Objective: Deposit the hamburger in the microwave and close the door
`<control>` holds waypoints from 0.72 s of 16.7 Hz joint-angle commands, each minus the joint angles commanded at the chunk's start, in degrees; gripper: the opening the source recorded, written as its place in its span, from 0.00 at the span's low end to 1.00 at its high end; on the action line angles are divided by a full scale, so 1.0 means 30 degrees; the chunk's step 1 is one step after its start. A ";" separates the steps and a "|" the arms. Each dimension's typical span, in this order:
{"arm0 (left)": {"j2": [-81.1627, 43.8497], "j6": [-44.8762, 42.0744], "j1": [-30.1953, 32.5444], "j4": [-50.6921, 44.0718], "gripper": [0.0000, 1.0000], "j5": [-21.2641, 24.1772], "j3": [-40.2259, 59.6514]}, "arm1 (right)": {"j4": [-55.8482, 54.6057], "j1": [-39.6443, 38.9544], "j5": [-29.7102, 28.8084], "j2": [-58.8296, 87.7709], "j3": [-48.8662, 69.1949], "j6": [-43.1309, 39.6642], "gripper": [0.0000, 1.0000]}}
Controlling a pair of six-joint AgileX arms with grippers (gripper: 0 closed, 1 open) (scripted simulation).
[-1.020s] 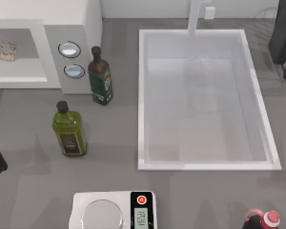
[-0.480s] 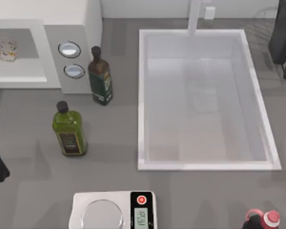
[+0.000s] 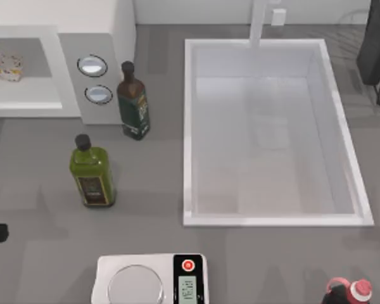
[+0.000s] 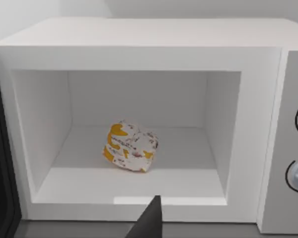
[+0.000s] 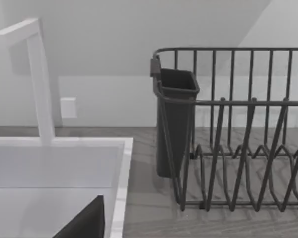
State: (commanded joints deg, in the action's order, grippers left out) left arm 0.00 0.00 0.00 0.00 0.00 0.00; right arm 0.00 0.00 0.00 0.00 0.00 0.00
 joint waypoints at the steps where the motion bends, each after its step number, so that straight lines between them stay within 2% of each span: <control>1: 0.0000 0.0000 0.0000 0.0000 0.40 0.0000 0.0000 | 0.0000 0.0000 0.0000 0.0000 0.0000 0.0000 1.00; 6: 0.0000 0.0000 0.0000 0.0000 0.02 0.0000 0.0000 | 0.0000 0.0000 0.0000 0.0000 0.0000 0.0000 1.00; 12: 0.0000 0.0000 0.0000 0.0000 0.00 0.0000 0.0000 | 0.0000 0.0000 0.0000 0.0000 0.0000 0.0000 1.00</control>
State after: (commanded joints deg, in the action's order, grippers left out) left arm 0.00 0.00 0.00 0.00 0.00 0.00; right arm 0.00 0.00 0.00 0.00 0.00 0.00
